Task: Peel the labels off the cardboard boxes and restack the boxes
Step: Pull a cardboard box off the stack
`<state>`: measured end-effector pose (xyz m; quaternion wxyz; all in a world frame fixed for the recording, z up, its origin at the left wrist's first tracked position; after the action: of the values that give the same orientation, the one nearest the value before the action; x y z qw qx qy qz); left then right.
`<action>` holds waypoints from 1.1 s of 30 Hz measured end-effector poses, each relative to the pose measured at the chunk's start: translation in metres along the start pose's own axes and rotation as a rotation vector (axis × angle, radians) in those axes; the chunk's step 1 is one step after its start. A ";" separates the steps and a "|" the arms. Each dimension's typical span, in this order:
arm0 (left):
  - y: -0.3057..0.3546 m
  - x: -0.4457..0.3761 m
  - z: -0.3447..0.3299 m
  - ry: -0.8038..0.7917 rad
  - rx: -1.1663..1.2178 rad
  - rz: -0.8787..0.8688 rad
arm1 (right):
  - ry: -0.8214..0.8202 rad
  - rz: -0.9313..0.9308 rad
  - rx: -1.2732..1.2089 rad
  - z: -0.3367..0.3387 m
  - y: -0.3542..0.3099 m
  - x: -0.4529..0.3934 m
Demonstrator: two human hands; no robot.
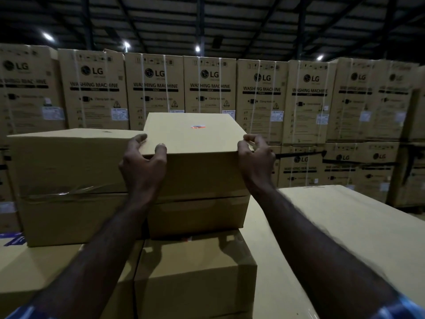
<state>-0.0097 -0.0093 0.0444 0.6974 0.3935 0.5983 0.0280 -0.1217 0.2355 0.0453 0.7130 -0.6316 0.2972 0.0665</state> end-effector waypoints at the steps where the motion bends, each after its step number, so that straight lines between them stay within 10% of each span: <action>1: 0.001 0.000 -0.001 0.001 0.012 -0.001 | -0.002 -0.004 -0.006 0.002 0.000 -0.002; 18: 0.098 0.064 -0.122 -0.028 0.220 -0.045 | 0.187 0.035 -0.002 0.162 0.024 -0.068; 33: 0.160 0.270 -0.293 -0.169 0.061 0.151 | 0.038 -0.165 0.127 0.363 0.206 -0.122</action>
<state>-0.1151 0.3894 -0.0741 0.7290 0.4596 0.5064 0.0289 -0.1946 0.6503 -0.0607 0.7489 -0.6087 0.2611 -0.0236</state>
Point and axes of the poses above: each hand's wrist, its own x-axis away from the middle knuckle, its own z-axis out of the back of the hand, y = z × x, the point moved 7 cm from there along -x, towards the middle knuckle, and after that the axes turned 11 degrees about -z, right-handed, at the moved point
